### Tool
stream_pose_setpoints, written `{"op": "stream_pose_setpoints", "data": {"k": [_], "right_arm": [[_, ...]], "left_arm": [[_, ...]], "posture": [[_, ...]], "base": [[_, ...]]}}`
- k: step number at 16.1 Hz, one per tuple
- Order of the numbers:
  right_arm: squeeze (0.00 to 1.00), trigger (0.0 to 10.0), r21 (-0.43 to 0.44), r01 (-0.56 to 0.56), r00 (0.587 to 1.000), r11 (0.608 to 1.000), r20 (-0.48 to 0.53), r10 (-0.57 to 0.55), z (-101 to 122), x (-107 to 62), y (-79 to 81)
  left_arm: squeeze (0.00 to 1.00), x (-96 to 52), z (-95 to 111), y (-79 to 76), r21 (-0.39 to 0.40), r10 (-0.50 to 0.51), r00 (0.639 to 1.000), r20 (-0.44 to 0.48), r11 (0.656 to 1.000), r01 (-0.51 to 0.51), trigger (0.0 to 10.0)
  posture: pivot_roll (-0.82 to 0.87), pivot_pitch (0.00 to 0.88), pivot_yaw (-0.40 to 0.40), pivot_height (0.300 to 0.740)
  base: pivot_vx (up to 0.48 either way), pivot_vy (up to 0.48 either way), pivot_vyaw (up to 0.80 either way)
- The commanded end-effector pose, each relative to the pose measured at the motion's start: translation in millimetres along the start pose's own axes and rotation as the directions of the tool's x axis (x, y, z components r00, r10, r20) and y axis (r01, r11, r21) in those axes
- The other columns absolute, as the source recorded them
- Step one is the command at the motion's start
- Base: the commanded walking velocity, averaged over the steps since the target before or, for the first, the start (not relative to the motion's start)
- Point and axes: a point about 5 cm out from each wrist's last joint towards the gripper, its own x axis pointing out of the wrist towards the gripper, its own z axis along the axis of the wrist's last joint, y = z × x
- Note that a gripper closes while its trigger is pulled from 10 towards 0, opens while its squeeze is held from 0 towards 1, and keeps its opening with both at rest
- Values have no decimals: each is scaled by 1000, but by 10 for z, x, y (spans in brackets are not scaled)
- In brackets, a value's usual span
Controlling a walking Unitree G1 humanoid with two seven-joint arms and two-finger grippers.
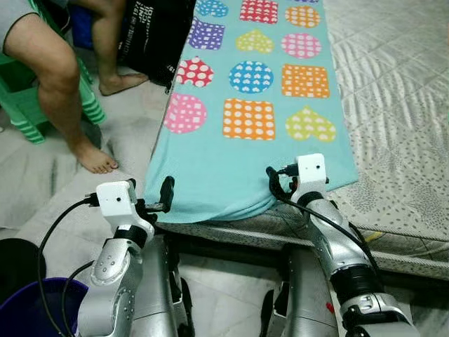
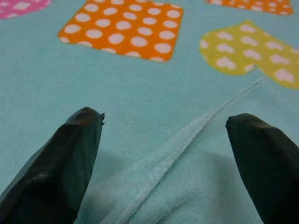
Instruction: Clean up the room
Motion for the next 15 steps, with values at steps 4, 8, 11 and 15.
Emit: {"op": "stream_pose_setpoints", "data": {"k": [4, 8, 11, 15], "right_arm": [[0, 10000, -10, 33, 998, 999, -47, -33, -4, 107, 153], [0, 7098, -103, 84, 983, 991, -156, -99, -155, 150, 175], [0, 8157, -104, 154, 966, 983, -194, -172, -173, 180, 63], [0, 0, -107, 164, 964, 981, -191, -182, -209, 160, 30]], "left_arm": [[0, 0, -23, -2, 24, -14, 1000, -21, 1000, 14, 10000], [0, -20, -17, -11, 29, -10, 1000, -19, 1000, 10, 10000], [0, -37, -1, 0, 32, -3, 1000, -17, 999, 4, 10000], [0, -52, -9, -4, 33, 0, 1000, -21, 999, 0, 10000]], "posture": [[96, 274, -1, 544], [102, 281, -4, 544], [118, 291, -9, 544], [110, 298, -11, 544]], "base": [[0, 0, 0], [0, 0, 0], [0, 0, 0], [0, 0, 0]]}}
